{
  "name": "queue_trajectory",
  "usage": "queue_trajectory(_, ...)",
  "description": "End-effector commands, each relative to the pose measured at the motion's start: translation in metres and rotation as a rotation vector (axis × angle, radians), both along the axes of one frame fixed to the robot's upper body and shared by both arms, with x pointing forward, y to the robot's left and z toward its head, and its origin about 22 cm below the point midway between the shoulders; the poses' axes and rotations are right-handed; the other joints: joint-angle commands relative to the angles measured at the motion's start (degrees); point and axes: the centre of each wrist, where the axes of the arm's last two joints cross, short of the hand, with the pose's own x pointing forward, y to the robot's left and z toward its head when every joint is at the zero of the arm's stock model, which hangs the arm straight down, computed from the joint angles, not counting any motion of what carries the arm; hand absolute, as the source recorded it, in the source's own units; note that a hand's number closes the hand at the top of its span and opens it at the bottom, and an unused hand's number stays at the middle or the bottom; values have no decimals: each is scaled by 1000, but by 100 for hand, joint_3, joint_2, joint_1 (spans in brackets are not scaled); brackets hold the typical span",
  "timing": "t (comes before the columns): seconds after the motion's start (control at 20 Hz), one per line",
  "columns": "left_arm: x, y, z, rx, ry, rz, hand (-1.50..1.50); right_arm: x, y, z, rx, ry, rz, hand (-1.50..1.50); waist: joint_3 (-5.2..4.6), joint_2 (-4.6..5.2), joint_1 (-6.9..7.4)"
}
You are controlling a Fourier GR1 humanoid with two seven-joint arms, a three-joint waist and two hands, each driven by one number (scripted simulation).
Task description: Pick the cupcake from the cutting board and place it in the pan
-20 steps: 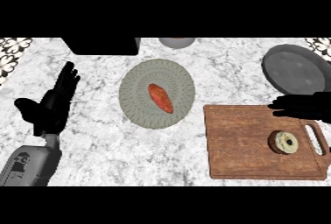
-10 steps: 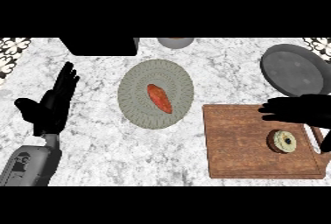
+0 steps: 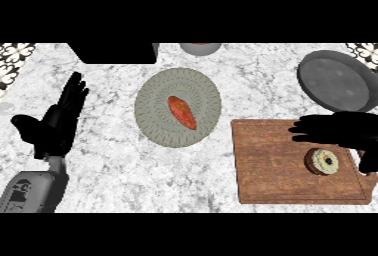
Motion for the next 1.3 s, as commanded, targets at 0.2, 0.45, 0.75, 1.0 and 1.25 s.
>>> queue_trajectory(0.2,-15,-9,-2,12,-6,9,0,2,18,-12,-38,31,25,-150,0,-5,5)
queue_trajectory(0.45,-5,-5,-1,-4,6,27,0,-15,14,-36,-75,31,31,-150,0,-5,-22)
queue_trajectory(0.75,-16,5,6,1,0,0,0,-8,7,-51,-128,46,38,-150,1,-3,6)
queue_trajectory(1.0,17,0,-9,-13,-11,-5,0,0,5,-49,-102,48,205,150,1,34,-12)
queue_trajectory(1.25,13,-6,-1,22,-9,21,0,4,25,-52,-81,43,188,150,0,5,-19)
